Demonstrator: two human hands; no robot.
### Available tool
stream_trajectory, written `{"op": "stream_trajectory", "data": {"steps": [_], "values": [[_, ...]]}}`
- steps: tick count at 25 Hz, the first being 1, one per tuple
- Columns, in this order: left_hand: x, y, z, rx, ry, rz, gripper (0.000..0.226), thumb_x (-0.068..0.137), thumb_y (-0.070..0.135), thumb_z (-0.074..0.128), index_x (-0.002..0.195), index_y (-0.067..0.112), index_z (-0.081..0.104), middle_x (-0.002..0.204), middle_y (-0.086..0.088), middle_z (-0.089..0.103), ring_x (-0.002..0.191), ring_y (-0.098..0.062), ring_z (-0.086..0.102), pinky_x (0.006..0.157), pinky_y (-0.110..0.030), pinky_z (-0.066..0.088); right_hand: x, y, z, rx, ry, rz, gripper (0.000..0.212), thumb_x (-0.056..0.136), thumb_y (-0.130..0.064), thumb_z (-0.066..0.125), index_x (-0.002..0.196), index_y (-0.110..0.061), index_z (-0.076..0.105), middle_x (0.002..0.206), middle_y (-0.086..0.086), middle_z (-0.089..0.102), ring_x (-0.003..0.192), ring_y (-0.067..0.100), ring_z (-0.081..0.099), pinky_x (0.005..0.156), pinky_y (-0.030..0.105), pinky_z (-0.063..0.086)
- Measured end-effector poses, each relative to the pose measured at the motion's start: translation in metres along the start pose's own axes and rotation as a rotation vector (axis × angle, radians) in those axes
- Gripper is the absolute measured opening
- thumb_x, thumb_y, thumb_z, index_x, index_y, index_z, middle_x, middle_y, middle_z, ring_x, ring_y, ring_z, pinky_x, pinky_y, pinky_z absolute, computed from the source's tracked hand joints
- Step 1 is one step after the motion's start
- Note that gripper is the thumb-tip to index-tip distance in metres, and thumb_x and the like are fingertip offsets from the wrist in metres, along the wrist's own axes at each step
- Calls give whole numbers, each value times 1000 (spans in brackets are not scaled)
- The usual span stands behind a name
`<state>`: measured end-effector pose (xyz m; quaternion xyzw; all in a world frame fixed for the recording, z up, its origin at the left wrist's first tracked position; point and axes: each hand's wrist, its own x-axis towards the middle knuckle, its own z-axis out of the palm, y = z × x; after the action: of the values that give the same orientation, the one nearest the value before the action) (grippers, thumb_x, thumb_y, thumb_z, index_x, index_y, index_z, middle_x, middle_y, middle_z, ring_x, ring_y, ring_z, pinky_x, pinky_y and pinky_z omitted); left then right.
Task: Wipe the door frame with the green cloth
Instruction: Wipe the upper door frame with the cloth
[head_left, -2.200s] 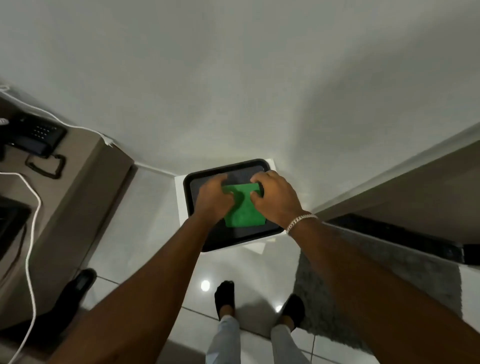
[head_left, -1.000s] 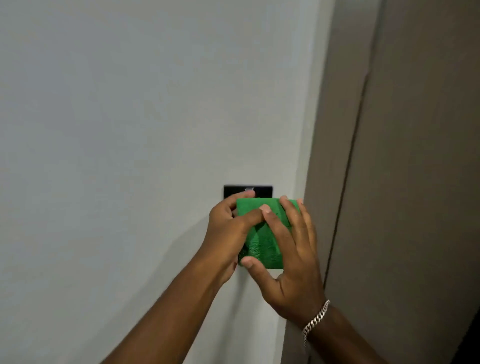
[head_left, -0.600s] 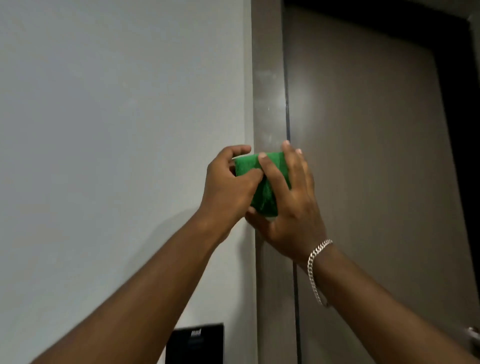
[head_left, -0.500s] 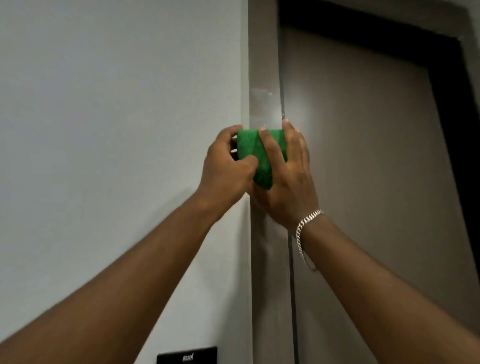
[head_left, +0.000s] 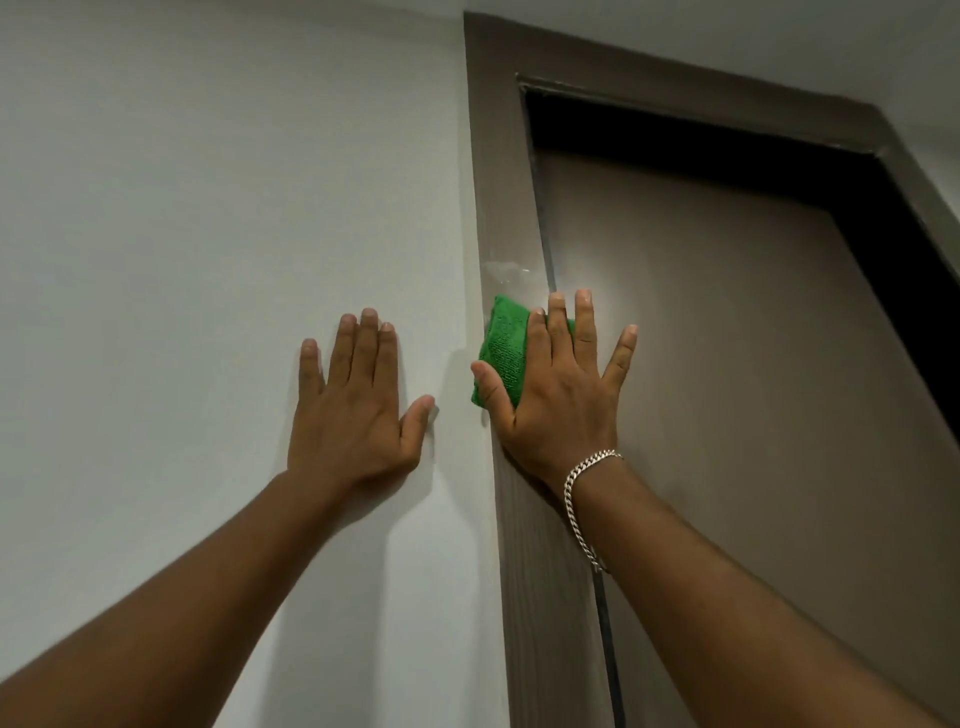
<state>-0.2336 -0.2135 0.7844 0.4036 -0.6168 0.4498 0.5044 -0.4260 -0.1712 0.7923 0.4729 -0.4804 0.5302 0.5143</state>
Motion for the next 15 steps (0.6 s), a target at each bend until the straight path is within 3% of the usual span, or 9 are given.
{"op": "stream_trajectory", "data": {"steps": [2,6,11,15], "values": [[19,3,1,1,11,-23,82,91,62,4,153,13,-14,165,-8,-19,151,-23,-20,123,-52,-8,18,-2,4,29,-1,-12,82,94,-67,18,153,-12,27,165,14,23,156,32,7,119,66,-2],[48,1,5,22,25,-16,81,90,62,2,152,14,-16,165,-7,-19,151,-23,-21,124,-50,-7,84,-6,6,124,-89,-87,68,98,-62,26,157,-34,3,169,9,6,154,39,3,121,64,6],[52,-3,5,8,33,19,81,89,62,1,153,14,-15,165,-6,-17,151,-21,-19,124,-49,-7,67,2,8,150,6,-173,68,96,-62,29,154,-27,25,160,10,34,148,36,28,120,58,20],[49,-1,4,-17,39,16,81,90,61,3,152,12,-16,165,-8,-19,150,-22,-21,124,-47,-7,50,23,9,185,18,-257,70,95,-65,26,152,-25,32,157,8,40,149,33,30,119,56,25]]}}
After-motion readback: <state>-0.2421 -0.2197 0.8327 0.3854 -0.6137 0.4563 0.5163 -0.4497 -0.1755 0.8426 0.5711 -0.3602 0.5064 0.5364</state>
